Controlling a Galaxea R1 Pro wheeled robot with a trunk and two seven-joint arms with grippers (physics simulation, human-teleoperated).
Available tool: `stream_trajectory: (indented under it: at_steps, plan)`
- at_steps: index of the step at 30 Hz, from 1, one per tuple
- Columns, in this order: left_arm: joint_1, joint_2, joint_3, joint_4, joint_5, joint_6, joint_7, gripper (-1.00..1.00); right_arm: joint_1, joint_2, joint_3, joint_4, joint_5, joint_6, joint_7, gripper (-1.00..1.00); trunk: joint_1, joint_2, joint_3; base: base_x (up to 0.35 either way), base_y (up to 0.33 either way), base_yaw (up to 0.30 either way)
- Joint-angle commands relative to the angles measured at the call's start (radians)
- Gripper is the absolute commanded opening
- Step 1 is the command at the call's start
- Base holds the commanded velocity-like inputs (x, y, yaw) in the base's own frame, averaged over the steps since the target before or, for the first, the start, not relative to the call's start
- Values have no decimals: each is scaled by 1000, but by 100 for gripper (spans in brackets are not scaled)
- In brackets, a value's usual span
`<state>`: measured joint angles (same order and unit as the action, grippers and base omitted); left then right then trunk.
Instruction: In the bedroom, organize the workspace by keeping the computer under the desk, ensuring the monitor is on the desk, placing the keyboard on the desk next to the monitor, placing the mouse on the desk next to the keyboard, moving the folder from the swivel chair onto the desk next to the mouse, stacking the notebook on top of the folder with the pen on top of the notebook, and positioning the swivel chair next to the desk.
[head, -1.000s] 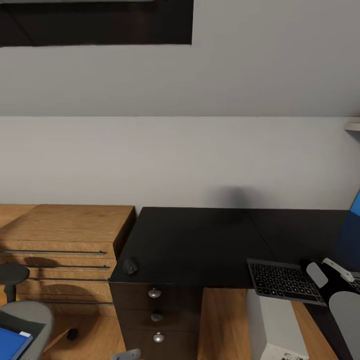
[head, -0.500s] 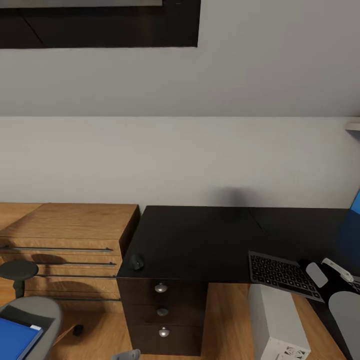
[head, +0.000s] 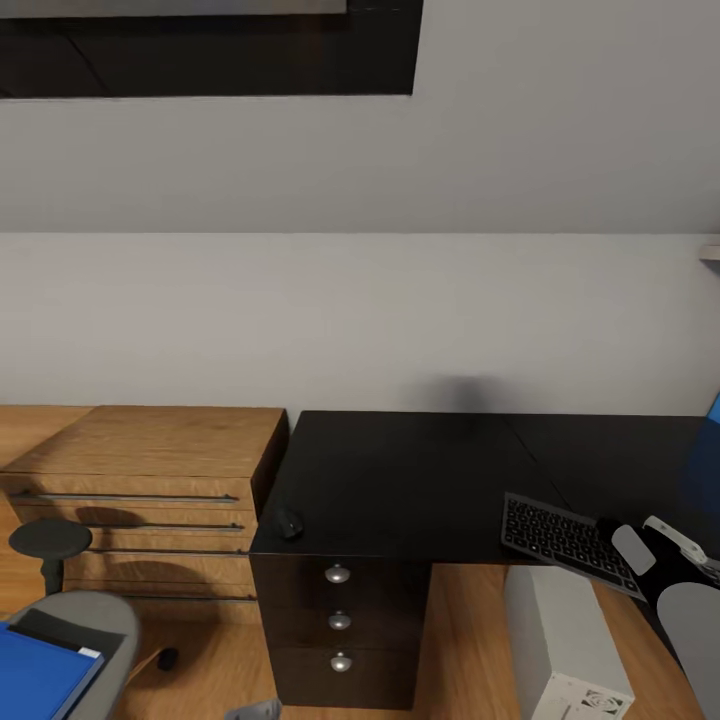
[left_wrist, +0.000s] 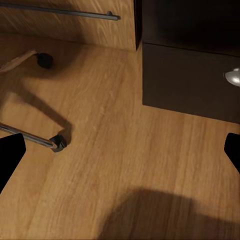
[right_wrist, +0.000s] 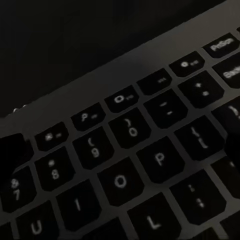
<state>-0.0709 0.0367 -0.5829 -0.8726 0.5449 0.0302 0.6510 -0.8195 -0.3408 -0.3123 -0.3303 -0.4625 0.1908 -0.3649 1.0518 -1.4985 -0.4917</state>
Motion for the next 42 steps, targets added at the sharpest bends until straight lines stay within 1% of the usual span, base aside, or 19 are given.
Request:
stream_trajectory:
  at_steps: [1,7,11,18,30,34,38,42]
  plan:
    - [-1,1,-6,-2,4,4,8,100,0,0,-5,22,-18,4,-5,100,0,-1,-1,-2,10,0]
    - [-1,-1,-7,0,4,5,8,100,0,0,-5,22,-18,4,-5,100,0,-1,-1,-10,12,0]
    - [-1,-1,-9,3,4,5,6,100,0,0,-5,22,-18,4,-5,100,0,-1,-1,-154,139,0]
    - [-1,-4,-11,27,3,3,4,100,0,1,-5,22,-18,4,-5,100,0,-1,-1,-42,34,0]
    - [-1,-4,-11,29,3,4,3,100,0,3,-4,22,-18,4,-5,100,0,-1,-1,-26,17,0]
    - [-1,-4,-11,29,3,4,3,100,0,8,-3,22,-18,4,-5,100,0,-1,-1,-168,106,0]
    - [-1,-4,-11,29,3,3,3,100,0,20,-3,19,-17,4,-6,100,0,-1,-1,-53,30,0]
    - [-1,-4,-11,29,3,2,3,100,0,23,-4,18,-17,3,-6,100,0,-1,-1,-10,6,0]
